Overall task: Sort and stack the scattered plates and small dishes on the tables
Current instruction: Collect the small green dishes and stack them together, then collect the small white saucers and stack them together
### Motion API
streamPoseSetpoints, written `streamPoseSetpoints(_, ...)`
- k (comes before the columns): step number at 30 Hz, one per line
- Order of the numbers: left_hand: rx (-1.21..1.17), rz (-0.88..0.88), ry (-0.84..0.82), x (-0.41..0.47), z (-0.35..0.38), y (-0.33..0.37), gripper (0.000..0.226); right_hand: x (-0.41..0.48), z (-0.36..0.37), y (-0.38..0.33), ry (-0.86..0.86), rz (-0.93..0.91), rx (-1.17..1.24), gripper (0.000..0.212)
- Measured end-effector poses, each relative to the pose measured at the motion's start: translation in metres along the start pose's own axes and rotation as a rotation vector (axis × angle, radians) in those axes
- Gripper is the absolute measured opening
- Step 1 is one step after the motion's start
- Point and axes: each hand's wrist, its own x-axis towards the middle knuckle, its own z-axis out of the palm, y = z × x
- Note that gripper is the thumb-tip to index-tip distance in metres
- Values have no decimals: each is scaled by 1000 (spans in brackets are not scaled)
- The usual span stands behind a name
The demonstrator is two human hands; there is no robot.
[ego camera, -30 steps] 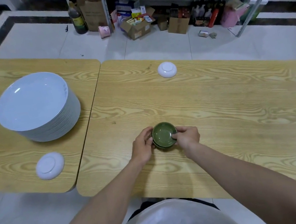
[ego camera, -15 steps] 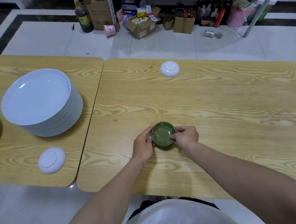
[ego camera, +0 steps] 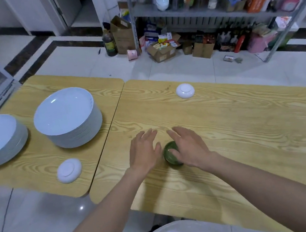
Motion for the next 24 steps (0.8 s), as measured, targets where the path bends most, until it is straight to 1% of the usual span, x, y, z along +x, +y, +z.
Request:
streamPoseSetpoints(5,199,-30,121,-19,-38,0,55,9,-17,-22,44,-68,-126,72)
streamPoseSetpoints(9,253,-93,192,-37,-67,-2,56,12,-25,-40,102,-148,-159,74)
streamPoseSetpoints(12,267,-166,255,-55,-80,-5,56,14,-27,-54,101,-198,-158,74)
streamPoseSetpoints(17,304,-282,291,-84,-90,-24,56,16,-23,-84,97,-285,-141,72)
streamPoseSetpoints(24,344,-406,296,-116,-100,-84,57,26,-6,-145,63,-368,-171,72)
